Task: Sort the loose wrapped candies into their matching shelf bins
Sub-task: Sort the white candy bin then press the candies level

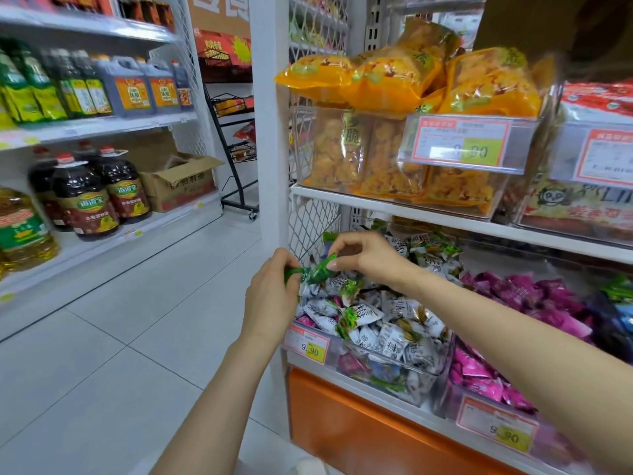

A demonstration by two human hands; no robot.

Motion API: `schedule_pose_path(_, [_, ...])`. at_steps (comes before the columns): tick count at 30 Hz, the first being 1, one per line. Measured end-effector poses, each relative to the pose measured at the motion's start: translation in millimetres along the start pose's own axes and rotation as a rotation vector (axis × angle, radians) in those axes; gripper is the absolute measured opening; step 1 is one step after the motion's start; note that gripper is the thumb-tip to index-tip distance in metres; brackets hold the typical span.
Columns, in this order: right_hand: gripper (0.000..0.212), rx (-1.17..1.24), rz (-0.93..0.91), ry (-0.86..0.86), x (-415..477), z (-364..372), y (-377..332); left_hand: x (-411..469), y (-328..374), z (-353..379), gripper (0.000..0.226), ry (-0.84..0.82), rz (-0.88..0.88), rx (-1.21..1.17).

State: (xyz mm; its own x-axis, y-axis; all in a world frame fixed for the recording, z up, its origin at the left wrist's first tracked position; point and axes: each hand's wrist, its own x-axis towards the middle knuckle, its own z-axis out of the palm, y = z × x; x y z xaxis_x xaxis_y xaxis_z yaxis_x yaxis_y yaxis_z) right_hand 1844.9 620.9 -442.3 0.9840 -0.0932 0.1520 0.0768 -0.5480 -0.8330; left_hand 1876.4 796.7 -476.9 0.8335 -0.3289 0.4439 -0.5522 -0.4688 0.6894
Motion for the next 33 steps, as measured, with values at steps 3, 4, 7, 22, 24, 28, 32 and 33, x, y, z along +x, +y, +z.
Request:
schedule_pose_path(3, [0.007,0.032,-0.015,0.005,-11.3,-3.0,-2.8,0.9,9.5,1.7,0.011,-0.040,-0.040,-0.221])
schedule_pose_path(4, [0.008,0.019,-0.021,0.017,-14.2,-1.8,-3.1,1.0,13.1,2.6,0.019,-0.092,-0.066,-0.266])
schedule_pose_path(7, [0.014,-0.024,-0.030,0.056,-19.4,1.0,1.1,0.1,19.3,9.7,0.035,-0.198,-0.033,-0.161])
schedule_pose_path(22, [0.016,-1.164,-0.320,-0.288,-0.7,-3.6,22.9,-3.3,3.7,-14.2,0.032,-0.027,-0.099,0.072])
schedule_pose_path(24, [0.018,-1.174,-0.299,-0.273,5.8,-4.8,26.3,-3.2,2.7,-15.5,0.033,-0.031,-0.101,0.066])
schedule_pose_path(28, [0.029,-1.121,-0.233,-0.346,12.9,-0.6,24.2,-2.5,2.6,-14.9,0.033,-0.037,-0.097,0.066])
schedule_pose_path(32, [0.017,-1.154,-0.285,-0.341,12.0,5.9,26.8,-0.2,3.5,-13.8,0.033,-0.044,-0.096,0.069])
schedule_pose_path(33, [0.014,-1.144,-0.293,-0.330,12.3,6.6,28.5,0.1,3.7,-13.9,0.033,-0.042,-0.100,0.070])
